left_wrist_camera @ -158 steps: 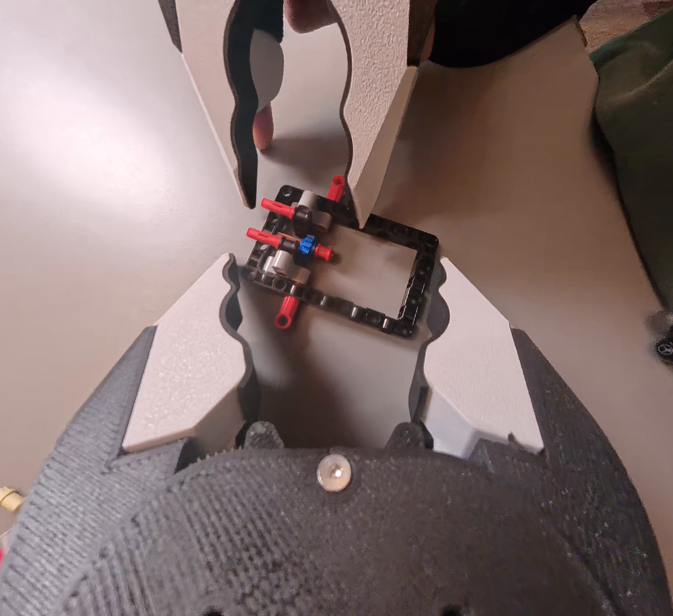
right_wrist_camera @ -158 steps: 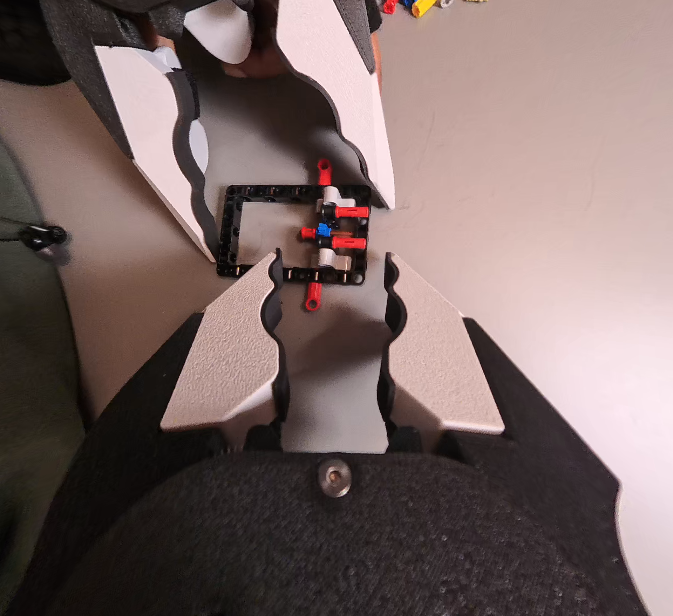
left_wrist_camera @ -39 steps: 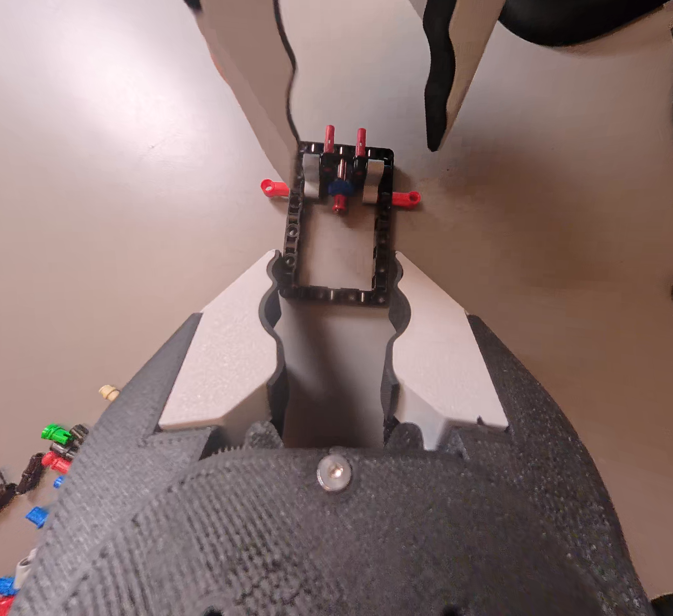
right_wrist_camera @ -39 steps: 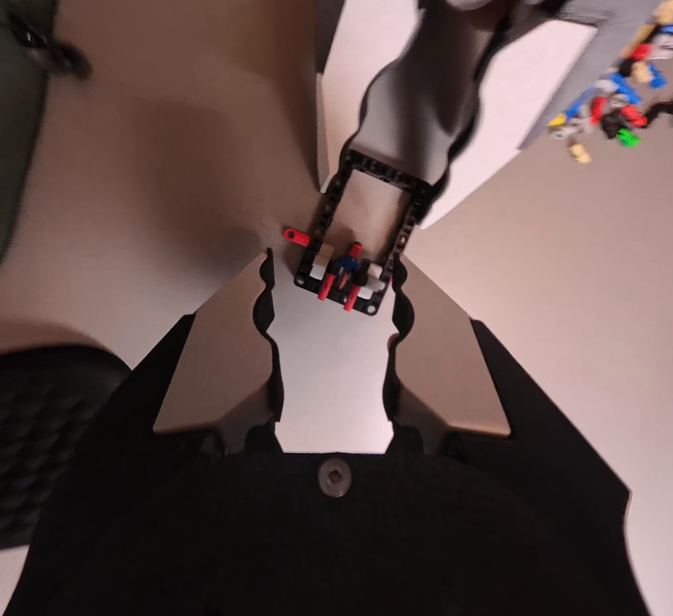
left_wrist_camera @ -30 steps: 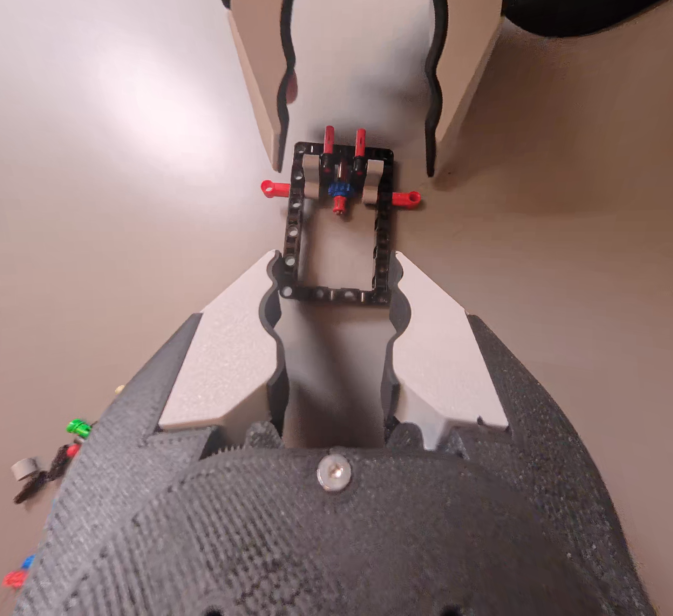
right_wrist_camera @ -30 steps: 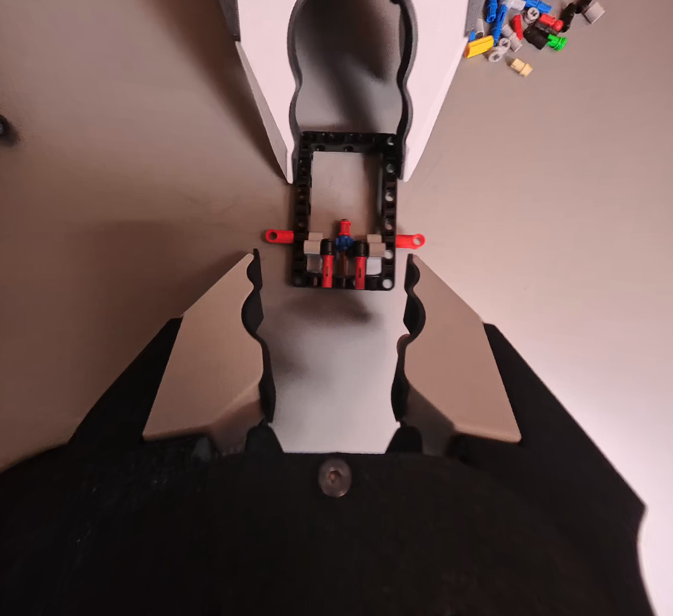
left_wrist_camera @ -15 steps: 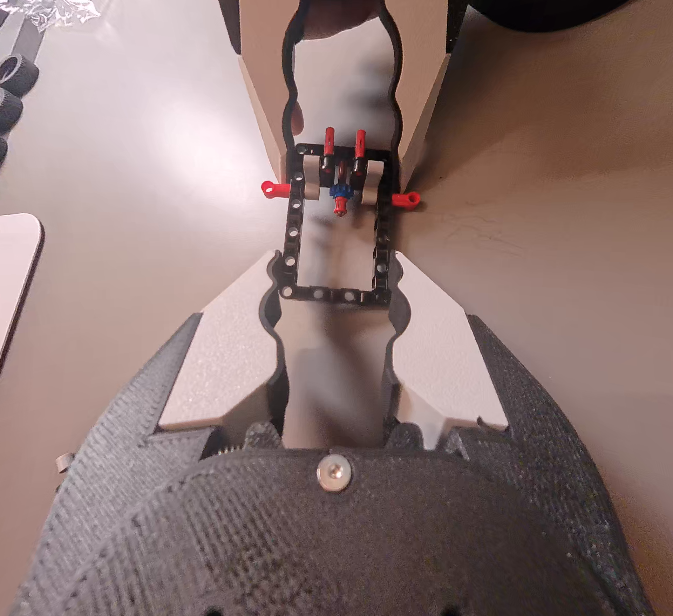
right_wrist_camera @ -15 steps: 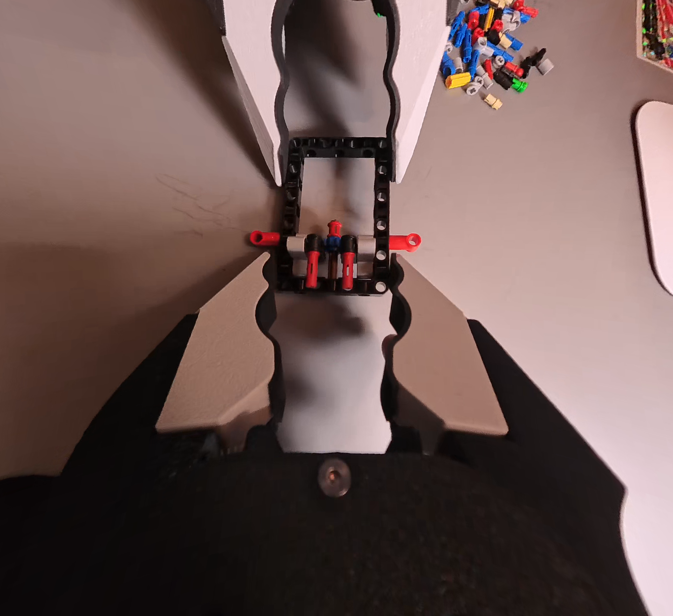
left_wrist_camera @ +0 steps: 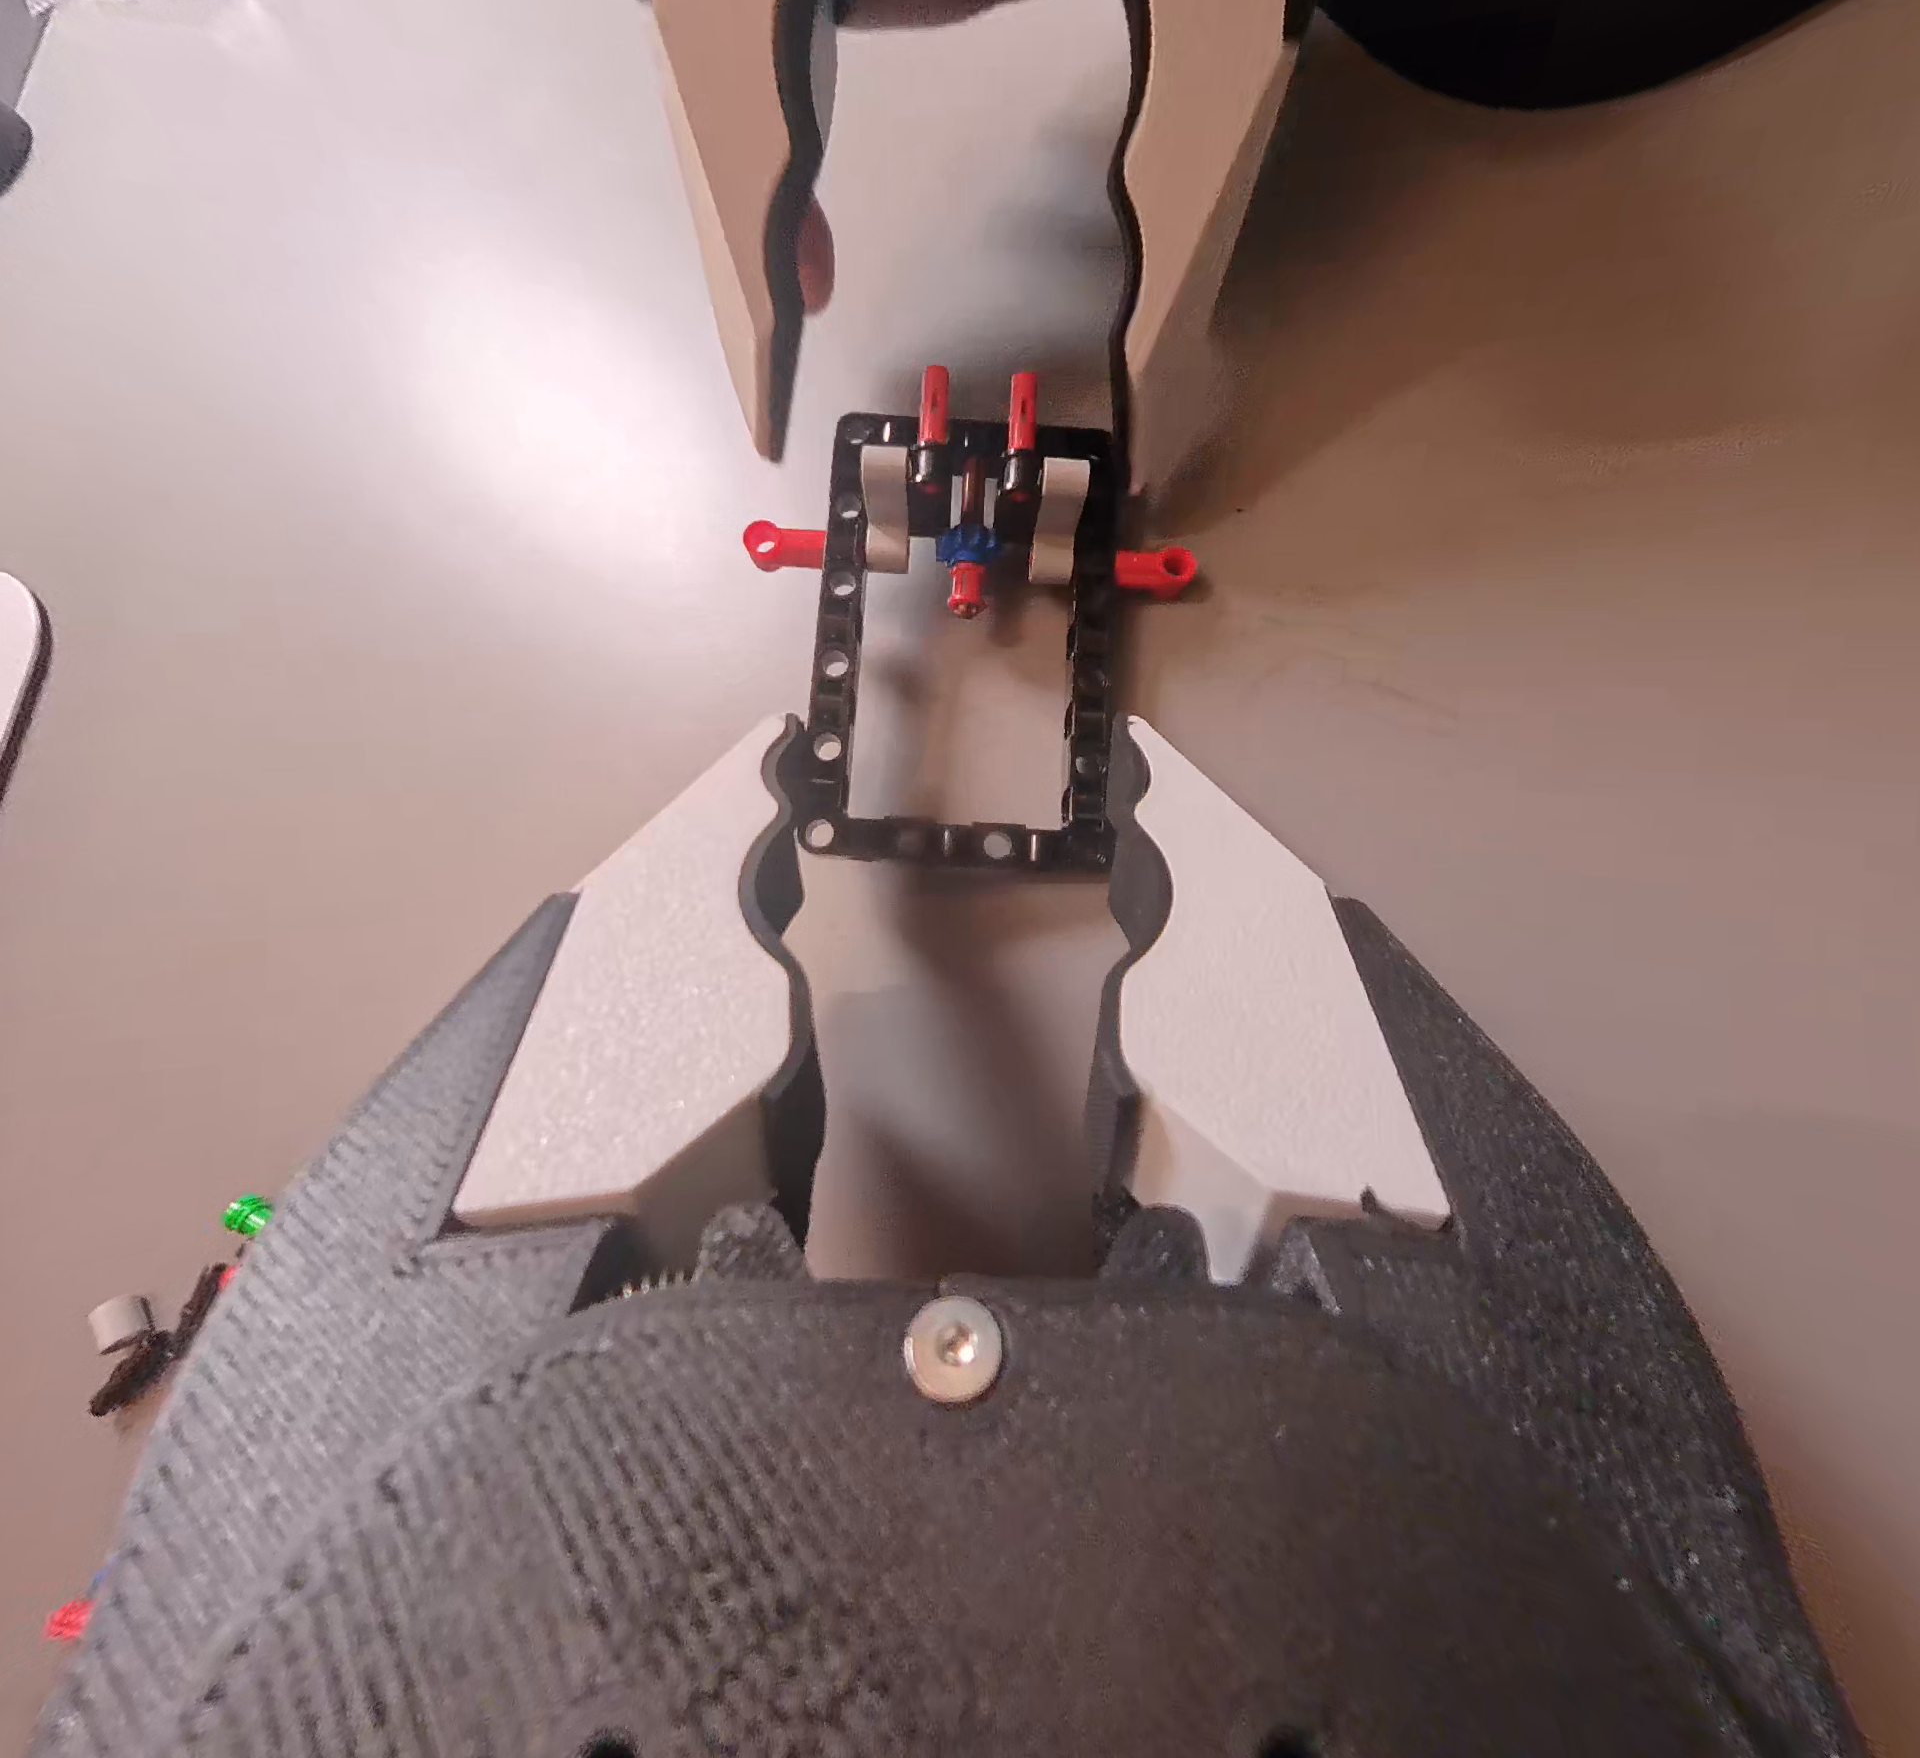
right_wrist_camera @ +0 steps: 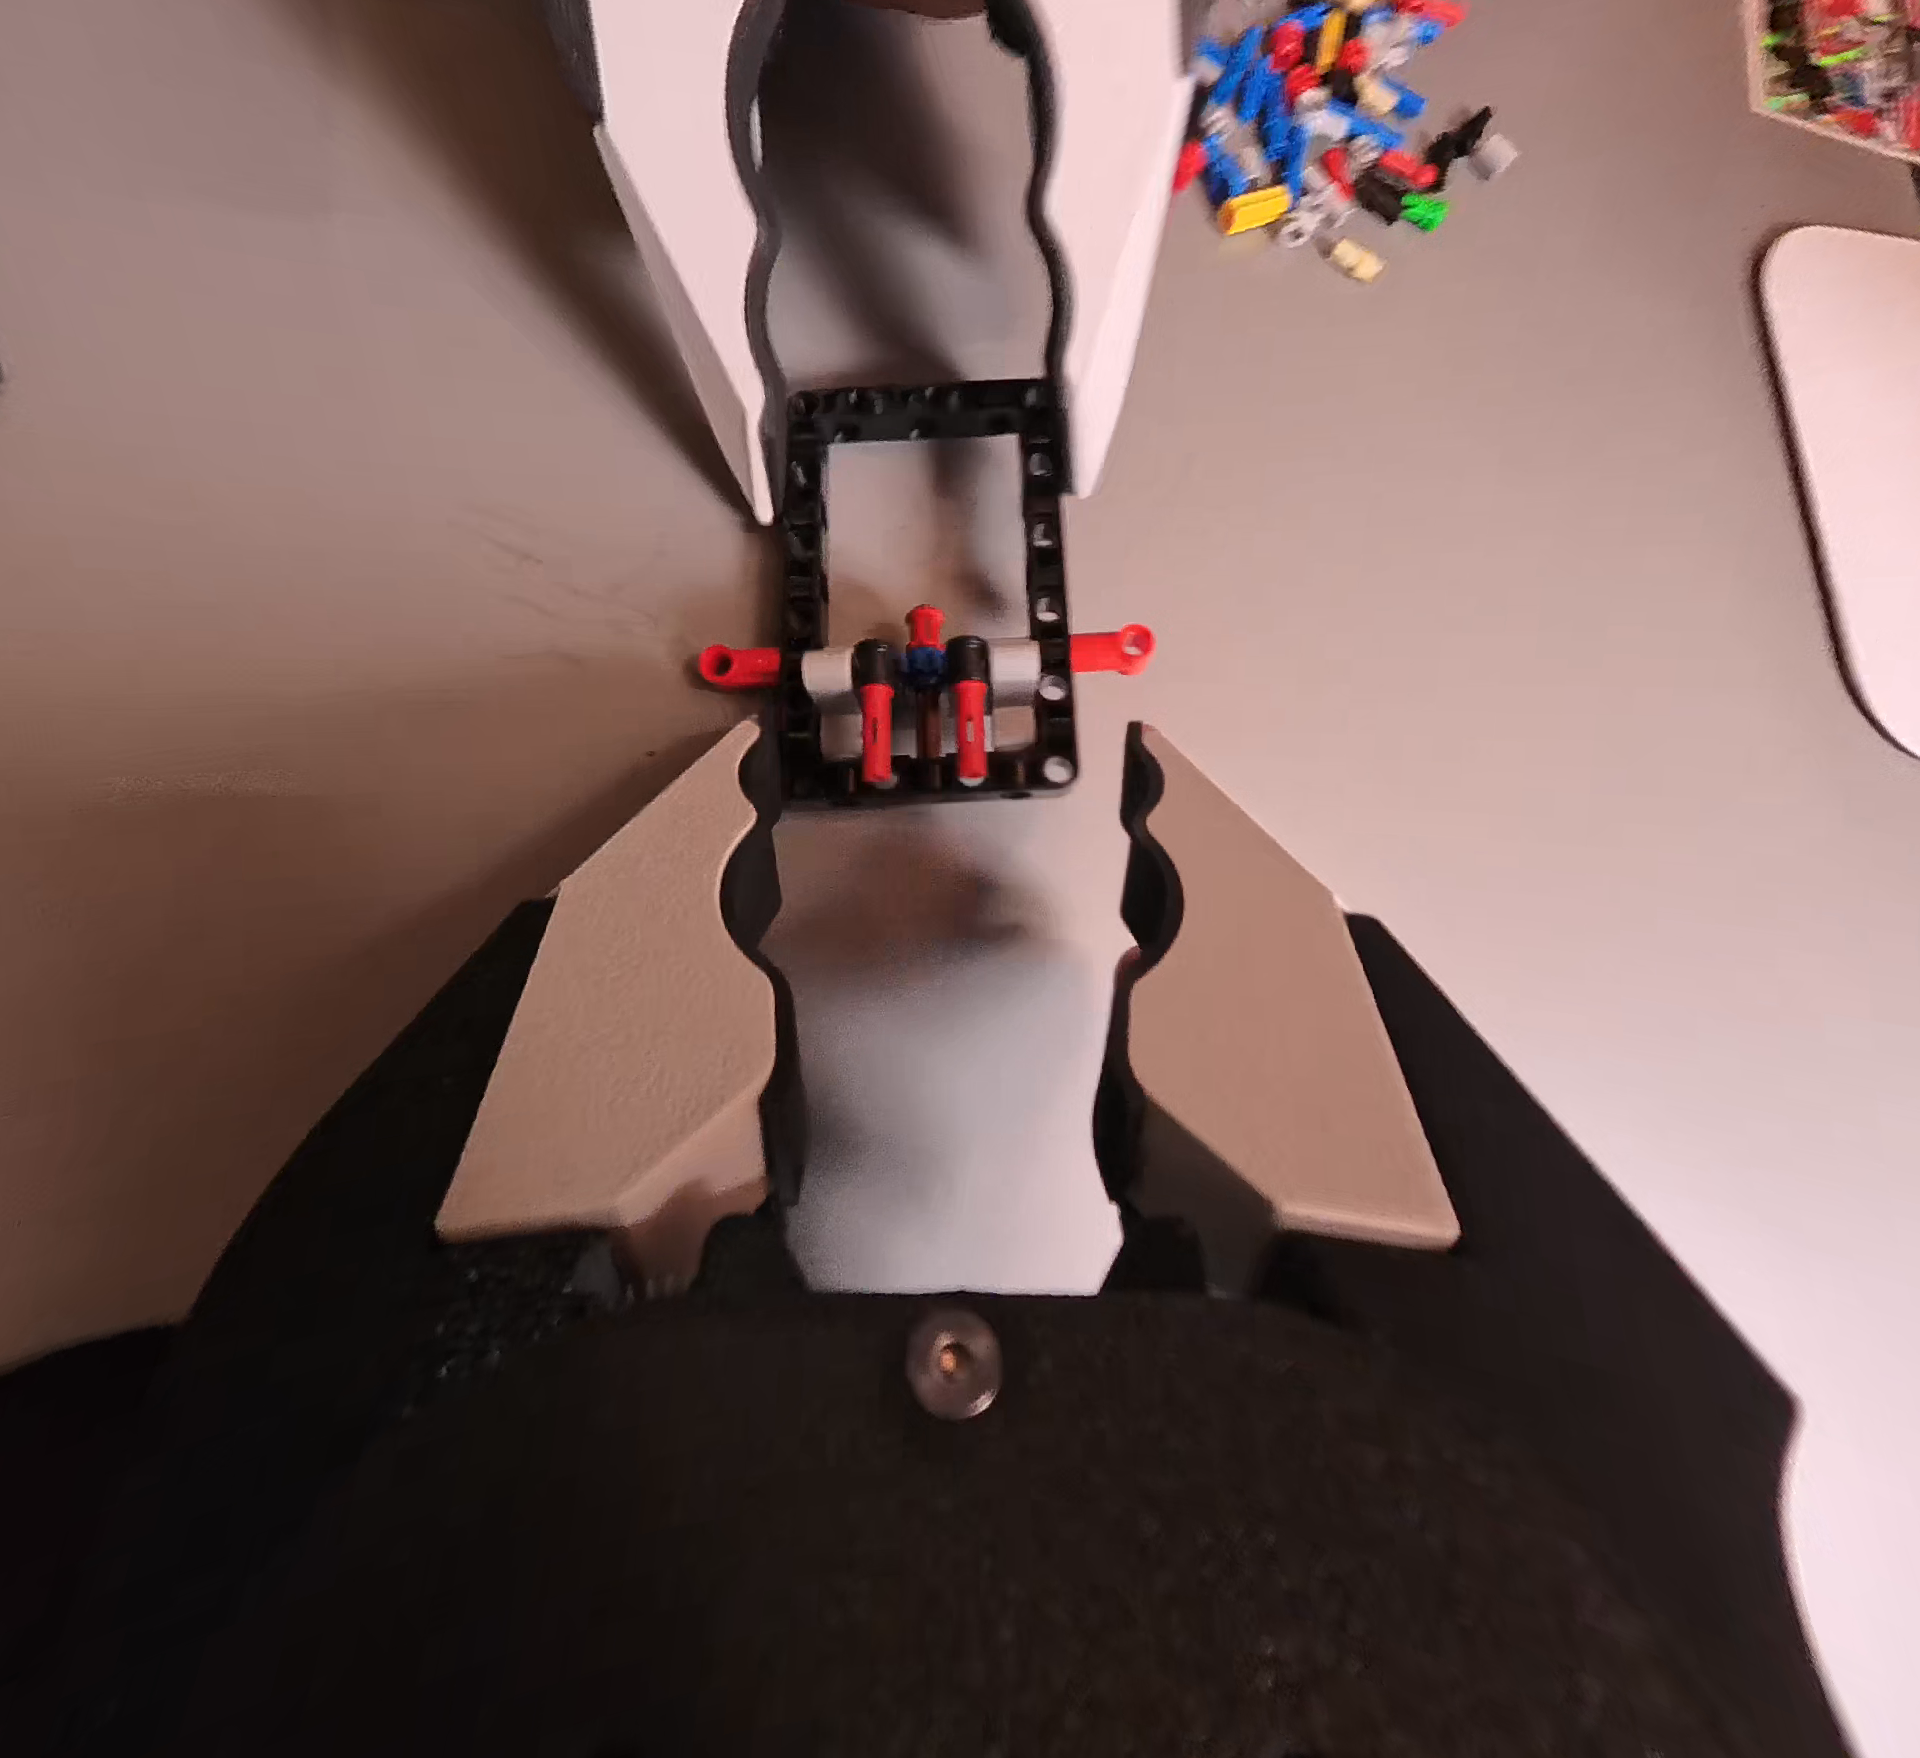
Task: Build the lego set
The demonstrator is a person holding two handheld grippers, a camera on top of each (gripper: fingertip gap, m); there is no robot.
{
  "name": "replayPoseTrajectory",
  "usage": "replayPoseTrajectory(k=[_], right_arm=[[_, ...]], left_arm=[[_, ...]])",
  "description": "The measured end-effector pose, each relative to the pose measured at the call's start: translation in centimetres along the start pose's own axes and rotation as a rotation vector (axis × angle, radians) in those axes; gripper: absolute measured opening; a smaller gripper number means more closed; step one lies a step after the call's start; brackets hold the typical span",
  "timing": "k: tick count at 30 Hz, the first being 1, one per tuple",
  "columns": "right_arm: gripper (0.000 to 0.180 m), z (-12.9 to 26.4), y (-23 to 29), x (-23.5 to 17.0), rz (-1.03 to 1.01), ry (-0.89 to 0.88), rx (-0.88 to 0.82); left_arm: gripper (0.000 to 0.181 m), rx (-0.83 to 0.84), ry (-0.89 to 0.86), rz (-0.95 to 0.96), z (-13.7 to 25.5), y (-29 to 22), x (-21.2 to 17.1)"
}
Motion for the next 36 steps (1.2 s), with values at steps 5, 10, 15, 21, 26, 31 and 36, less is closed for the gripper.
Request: replayPoseTrajectory(k=[5,10,15,21,26,31,36], right_arm=[[0.050,1.9,-0.8,1.1,-0.131,-0.101,-0.020],[0.035,1.9,2.6,1.7,0.072,-0.069,0.012],[0.036,0.3,2.9,0.6,0.107,0.017,-0.034],[0.021,-0.2,2.4,0.4,0.106,0.041,-0.036],[0.014,-0.1,2.3,0.3,0.103,0.040,-0.013],[0.014,-0.1,2.4,0.1,0.101,0.034,0.001],[0.014,0.0,2.6,-0.1,0.081,0.026,0.010]], left_arm=[[0.057,-0.018,0.001,0.023,-0.1,-0.1,0.0],[0.057,-0.028,0.015,0.078,-0.2,0.0,-0.1],[0.057,-0.032,0.015,0.082,-0.3,-0.1,0.0],[0.057,-0.016,0.024,0.047,-0.2,-0.3,0.2],[0.056,-0.017,0.029,0.046,-0.3,-0.4,0.4],[0.056,-0.026,0.029,0.055,-0.4,-0.5,0.4],[0.056,-0.038,0.024,0.063,-0.5,-0.6,0.4]])
Point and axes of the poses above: each gripper's, where its closed fingertips meet, z back along the fingers, x out of its top, y = z × x across the jaws, the point moved 5 cm from there along z, back along the fingers, and after that the axes turned 11 degrees about -z, right-handed, at the moved point
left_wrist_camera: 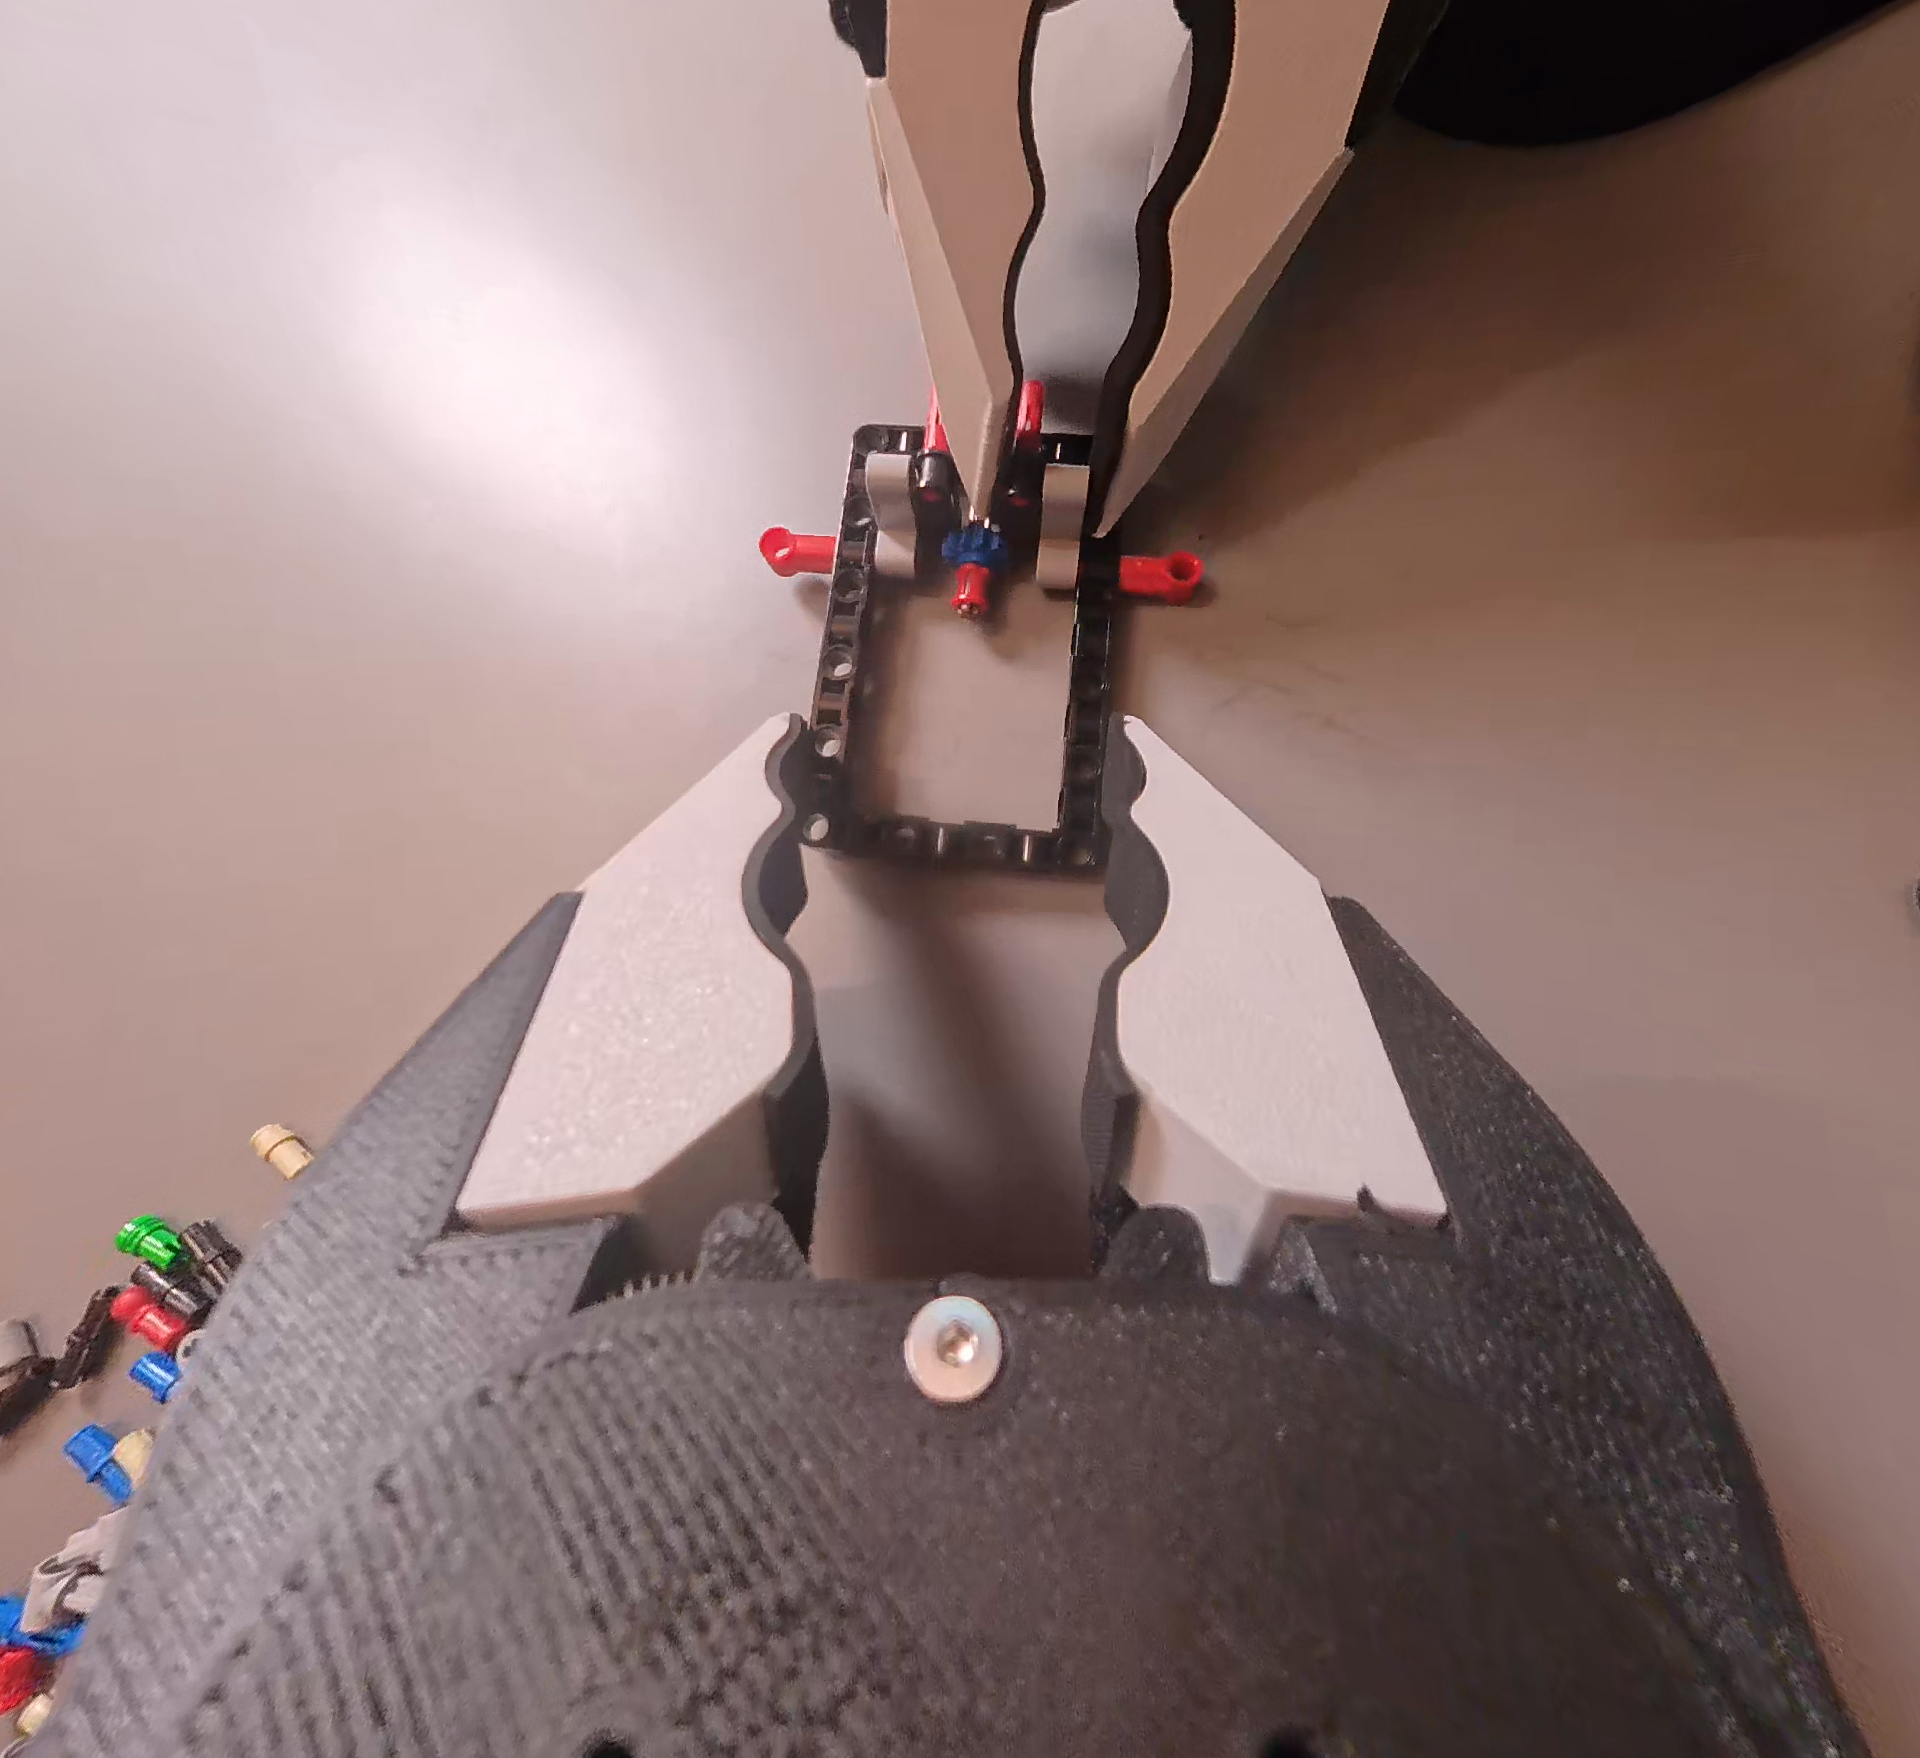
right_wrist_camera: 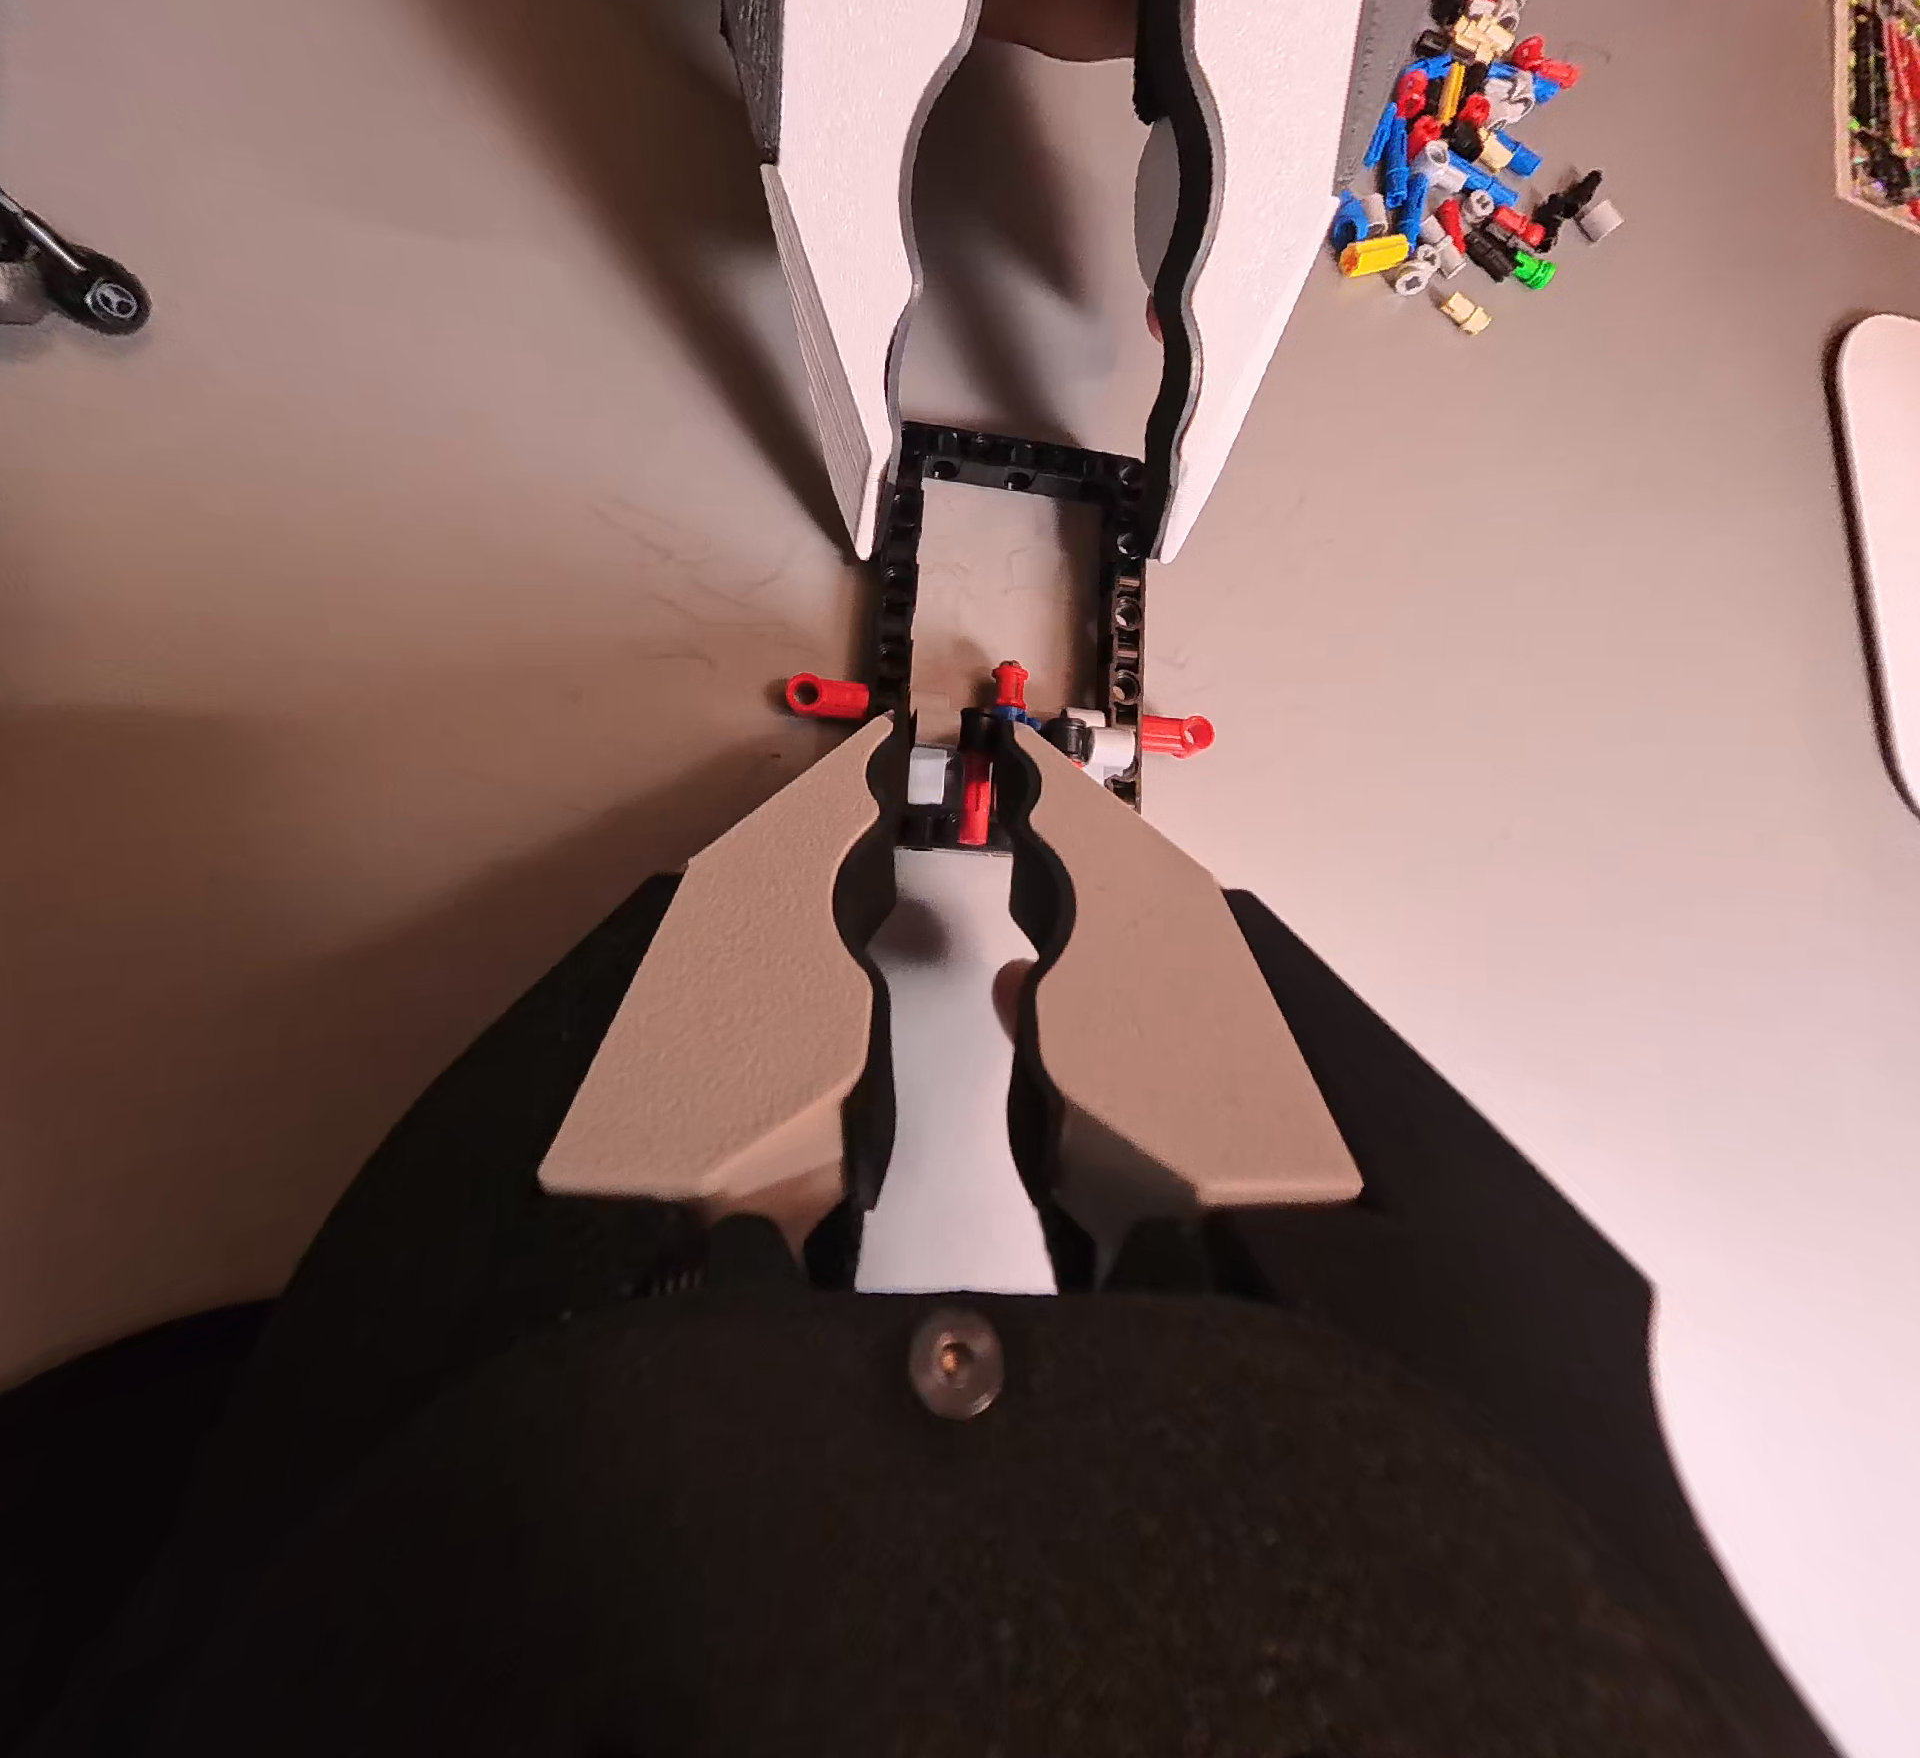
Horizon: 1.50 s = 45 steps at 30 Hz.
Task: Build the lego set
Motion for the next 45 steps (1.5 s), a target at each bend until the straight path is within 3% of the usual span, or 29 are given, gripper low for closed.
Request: replayPoseTrajectory(k=[14,15,16,18,28,29,39,42,45], right_arm=[[0.018,0.15,0.14,-0.21,-0.021,-0.011,0.024],[0.032,0.15,0.45,-0.26,-0.030,-0.004,0.061],[0.034,0.17,0.48,-0.22,-0.045,-0.006,0.070],[0.021,0.11,0.15,-0.25,-0.025,-0.014,0.031],[0.021,0.08,0.28,-0.44,-0.031,-0.046,0.023],[0.013,0.14,0.18,-0.41,-0.036,-0.057,0.016],[0.015,0.19,0.31,-0.50,-0.049,-0.081,0.026],[0.028,0.27,0.67,-0.53,-0.072,-0.081,0.065],[0.023,0.13,0.59,-0.59,-0.026,-0.072,0.010]], left_arm=[[0.056,-0.001,-0.013,0.005,-0.13,0.00,0.04],[0.056,0.003,-0.011,0.005,-0.12,0.04,0.03],[0.056,0.005,-0.010,0.006,-0.11,0.08,0.00],[0.055,0.003,-0.013,0.005,-0.12,0.03,0.02],[0.055,0.005,-0.010,0.012,-0.21,-0.08,0.13],[0.056,0.000,-0.011,0.011,-0.25,-0.16,0.15],[0.056,-0.005,-0.015,-0.001,-0.26,-0.28,0.18],[0.056,0.000,-0.020,-0.003,-0.25,-0.25,0.14],[0.056,0.002,-0.020,-0.007,-0.25,-0.26,0.14]])
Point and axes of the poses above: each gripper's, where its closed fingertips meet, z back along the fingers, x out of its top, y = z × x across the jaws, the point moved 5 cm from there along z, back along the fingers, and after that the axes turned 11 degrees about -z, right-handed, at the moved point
